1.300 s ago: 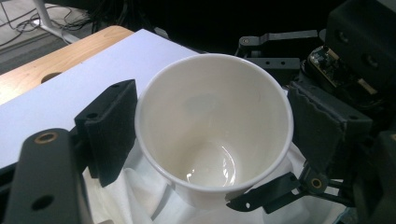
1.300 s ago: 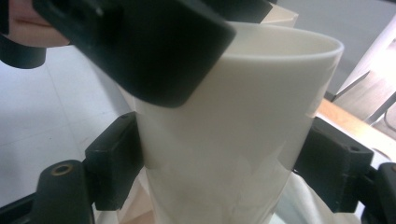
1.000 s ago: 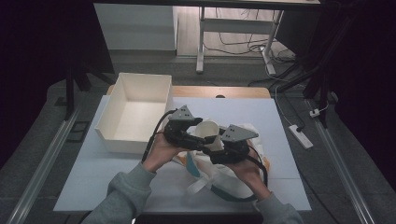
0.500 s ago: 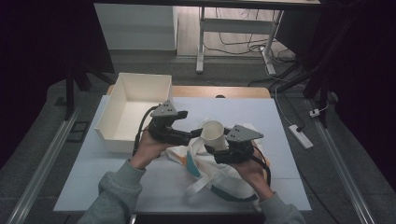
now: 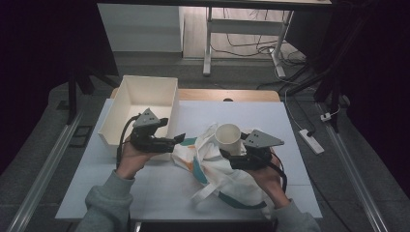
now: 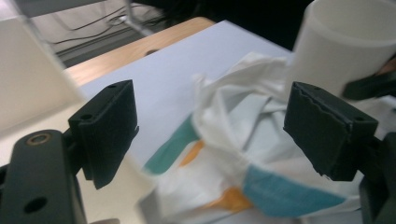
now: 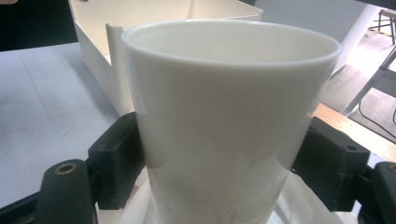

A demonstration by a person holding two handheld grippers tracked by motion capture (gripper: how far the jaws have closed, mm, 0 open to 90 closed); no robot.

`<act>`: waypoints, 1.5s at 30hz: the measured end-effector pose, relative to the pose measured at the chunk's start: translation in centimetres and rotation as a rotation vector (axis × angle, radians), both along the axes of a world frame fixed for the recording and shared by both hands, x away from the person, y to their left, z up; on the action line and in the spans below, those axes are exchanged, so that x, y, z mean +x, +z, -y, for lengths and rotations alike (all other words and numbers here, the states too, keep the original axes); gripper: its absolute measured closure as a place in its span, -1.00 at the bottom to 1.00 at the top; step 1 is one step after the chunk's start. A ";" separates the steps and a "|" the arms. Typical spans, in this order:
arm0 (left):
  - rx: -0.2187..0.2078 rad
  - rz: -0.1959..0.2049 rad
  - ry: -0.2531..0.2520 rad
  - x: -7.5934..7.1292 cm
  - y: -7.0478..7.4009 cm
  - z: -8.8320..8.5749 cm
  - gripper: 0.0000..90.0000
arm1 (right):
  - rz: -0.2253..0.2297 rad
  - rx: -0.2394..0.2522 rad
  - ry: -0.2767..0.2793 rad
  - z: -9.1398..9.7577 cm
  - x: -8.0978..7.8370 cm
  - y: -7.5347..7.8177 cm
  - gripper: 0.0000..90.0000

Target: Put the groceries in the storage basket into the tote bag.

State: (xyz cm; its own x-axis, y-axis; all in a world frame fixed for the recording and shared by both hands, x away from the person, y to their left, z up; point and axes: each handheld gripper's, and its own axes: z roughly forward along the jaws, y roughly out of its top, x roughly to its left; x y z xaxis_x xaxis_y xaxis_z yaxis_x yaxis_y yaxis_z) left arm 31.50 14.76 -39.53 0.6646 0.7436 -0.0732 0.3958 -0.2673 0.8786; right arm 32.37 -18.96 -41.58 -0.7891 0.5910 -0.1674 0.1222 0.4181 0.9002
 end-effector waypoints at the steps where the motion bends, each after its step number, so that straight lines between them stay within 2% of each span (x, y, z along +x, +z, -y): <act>1: -0.003 -0.002 0.010 -0.2 -0.2 -0.4 -0.60 | 0.002 0.001 -0.005 0.3 -0.1 0.1 -0.50; 5: -0.001 -0.013 0.045 -0.9 -1.0 -2.0 -0.60 | 0.006 0.003 -0.022 1.1 -0.2 0.1 -0.50; 11: 0.012 -0.023 0.066 -1.0 -1.5 -3.0 -0.60 | -0.012 0.006 -0.057 2.6 -0.7 -0.2 -0.50; 17: 0.016 -0.040 0.074 -0.7 -1.9 -3.8 -0.60 | -0.043 -0.008 -0.082 3.4 -0.9 -1.2 -0.50; 28: 0.030 -0.052 0.079 -0.4 -2.2 -4.0 -0.60 | -0.085 -0.039 -0.082 2.3 0.5 -3.0 -0.50; 32: 0.037 -0.056 0.077 -0.4 -2.4 -4.0 -0.60 | -0.100 -0.037 -0.061 1.2 1.3 -3.6 -0.50; 37: 0.042 -0.059 0.076 -0.4 -2.5 -3.9 -0.60 | -0.111 -0.064 -0.036 0.0 1.6 -4.2 -0.50; 45: 0.039 -0.063 0.076 -0.3 -2.6 -3.9 -0.60 | -0.132 -0.060 -0.031 -0.3 1.9 -5.2 -0.50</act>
State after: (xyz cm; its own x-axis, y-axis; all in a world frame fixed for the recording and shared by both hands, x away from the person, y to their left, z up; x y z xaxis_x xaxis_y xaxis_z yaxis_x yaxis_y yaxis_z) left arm 31.18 18.66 -42.18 0.6009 0.7950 -0.0830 0.4705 -0.2678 0.8407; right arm 34.25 -18.61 -46.75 -0.7880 0.6076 -0.0992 0.2514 0.4646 0.8491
